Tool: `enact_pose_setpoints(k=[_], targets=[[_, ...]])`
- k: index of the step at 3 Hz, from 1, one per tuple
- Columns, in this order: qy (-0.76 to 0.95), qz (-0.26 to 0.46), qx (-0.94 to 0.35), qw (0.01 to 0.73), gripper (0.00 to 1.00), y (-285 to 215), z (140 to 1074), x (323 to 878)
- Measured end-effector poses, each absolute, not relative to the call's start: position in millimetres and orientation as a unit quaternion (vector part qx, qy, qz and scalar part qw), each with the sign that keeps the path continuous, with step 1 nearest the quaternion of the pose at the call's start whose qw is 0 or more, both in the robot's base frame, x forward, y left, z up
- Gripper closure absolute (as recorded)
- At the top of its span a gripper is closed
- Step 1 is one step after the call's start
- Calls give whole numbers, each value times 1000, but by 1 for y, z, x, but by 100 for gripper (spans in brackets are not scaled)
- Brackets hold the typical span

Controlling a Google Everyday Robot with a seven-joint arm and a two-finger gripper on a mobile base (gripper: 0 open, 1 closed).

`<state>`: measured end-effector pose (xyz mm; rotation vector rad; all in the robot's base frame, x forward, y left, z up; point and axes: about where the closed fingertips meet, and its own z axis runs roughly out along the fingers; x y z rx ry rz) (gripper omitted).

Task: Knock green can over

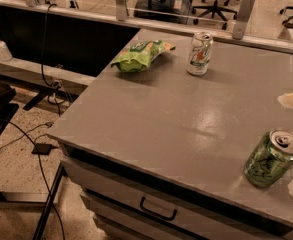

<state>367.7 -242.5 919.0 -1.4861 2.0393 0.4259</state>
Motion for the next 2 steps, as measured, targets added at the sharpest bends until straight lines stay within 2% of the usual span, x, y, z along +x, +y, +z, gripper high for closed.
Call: enact_pose_setpoints(k=[2], targets=[[762,171,-549,298,0,-239,916,372]])
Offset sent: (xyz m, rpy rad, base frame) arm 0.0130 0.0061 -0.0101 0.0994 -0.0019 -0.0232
